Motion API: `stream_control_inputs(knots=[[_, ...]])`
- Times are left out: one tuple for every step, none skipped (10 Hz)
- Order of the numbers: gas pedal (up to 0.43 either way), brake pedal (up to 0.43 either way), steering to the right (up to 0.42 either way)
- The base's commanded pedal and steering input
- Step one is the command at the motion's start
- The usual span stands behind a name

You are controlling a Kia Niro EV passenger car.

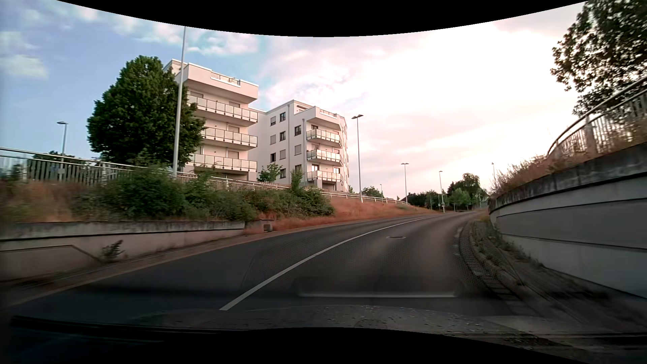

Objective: Follow the waypoints while adhering to traffic rules and regulations

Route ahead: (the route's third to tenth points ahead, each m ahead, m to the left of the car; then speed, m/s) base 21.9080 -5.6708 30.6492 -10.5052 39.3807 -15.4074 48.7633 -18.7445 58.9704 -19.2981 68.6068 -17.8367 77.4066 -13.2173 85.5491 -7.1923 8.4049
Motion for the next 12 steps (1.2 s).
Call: stream_control_inputs(knots=[[0.157,0.0,0.123],[0.157,0.0,0.123],[0.157,0.0,0.122],[0.157,0.0,0.121],[0.157,0.0,0.121],[0.157,0.0,0.119],[0.157,0.0,0.115],[0.157,0.0,0.113],[0.157,0.0,0.112],[0.157,0.0,0.112],[0.157,0.0,0.112],[0.157,0.0,0.112]])
